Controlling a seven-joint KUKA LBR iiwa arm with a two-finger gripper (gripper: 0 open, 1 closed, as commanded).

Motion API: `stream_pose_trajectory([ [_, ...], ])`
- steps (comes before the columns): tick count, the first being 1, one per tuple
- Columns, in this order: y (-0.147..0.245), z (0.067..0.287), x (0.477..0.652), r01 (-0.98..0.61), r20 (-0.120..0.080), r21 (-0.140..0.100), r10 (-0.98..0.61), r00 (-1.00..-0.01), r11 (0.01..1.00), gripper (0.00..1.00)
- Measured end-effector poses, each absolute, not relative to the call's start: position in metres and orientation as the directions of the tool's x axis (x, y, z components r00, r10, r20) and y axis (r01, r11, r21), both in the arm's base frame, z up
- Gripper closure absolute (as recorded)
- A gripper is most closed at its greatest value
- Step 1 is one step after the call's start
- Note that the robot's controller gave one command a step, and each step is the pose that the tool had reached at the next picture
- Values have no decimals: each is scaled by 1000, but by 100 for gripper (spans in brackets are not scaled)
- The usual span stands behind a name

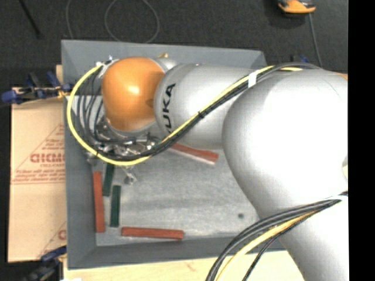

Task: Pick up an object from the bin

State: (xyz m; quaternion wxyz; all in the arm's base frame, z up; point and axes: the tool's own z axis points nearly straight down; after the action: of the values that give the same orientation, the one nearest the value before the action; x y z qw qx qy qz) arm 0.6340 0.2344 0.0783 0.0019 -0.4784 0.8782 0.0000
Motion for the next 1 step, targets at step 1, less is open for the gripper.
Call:
stream_pose_trajectory([
  [1,235,78,634,-841,-3,-2,-841,-541,541,100],
])
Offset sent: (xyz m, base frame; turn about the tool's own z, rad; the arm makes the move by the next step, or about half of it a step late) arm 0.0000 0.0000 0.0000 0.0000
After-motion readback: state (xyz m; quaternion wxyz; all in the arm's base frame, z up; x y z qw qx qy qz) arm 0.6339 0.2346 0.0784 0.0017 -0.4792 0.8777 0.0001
